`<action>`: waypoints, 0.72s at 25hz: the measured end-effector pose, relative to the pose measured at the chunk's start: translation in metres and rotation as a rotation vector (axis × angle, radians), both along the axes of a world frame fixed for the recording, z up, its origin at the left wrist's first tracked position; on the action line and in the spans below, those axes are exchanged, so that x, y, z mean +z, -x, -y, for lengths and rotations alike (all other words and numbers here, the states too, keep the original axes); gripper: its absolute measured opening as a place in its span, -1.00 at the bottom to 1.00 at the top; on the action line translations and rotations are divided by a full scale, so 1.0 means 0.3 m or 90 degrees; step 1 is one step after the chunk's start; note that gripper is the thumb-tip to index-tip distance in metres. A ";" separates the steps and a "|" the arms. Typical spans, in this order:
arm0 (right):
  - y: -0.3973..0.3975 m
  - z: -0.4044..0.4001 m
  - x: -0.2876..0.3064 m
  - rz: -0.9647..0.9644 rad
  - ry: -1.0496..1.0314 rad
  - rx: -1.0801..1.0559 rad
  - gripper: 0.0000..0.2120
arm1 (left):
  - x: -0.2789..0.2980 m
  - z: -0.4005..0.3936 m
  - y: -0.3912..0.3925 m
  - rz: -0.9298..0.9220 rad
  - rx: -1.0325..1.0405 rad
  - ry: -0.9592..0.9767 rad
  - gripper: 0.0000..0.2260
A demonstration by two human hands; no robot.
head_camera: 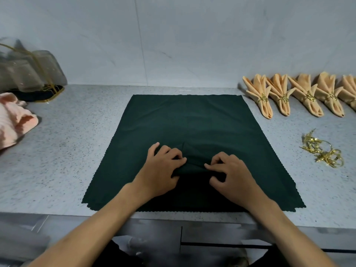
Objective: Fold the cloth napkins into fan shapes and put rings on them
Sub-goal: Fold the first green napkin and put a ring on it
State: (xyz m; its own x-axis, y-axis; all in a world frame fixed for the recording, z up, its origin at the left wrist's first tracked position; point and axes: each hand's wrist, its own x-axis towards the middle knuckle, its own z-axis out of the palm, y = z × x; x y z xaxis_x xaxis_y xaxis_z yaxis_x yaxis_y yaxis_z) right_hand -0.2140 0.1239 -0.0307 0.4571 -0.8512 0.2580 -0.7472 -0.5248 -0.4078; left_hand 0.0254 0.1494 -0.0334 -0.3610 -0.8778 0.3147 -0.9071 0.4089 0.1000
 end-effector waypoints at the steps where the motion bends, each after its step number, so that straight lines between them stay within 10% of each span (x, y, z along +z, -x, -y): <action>1: 0.006 0.001 -0.003 -0.002 0.001 0.006 -0.59 | 0.001 0.020 -0.003 -0.046 0.002 -0.011 -0.58; 10: 0.011 -0.036 0.043 -0.002 0.075 -0.102 -0.82 | 0.090 0.078 0.035 -0.181 0.001 -0.090 -0.86; 15: 0.141 0.082 0.290 0.136 -0.407 0.009 -0.88 | 0.319 0.107 0.091 -0.498 0.235 -0.612 -0.52; 18: 0.153 0.141 0.271 0.020 -0.459 -0.035 -0.87 | 0.311 0.145 0.132 -0.525 0.280 -0.747 -0.72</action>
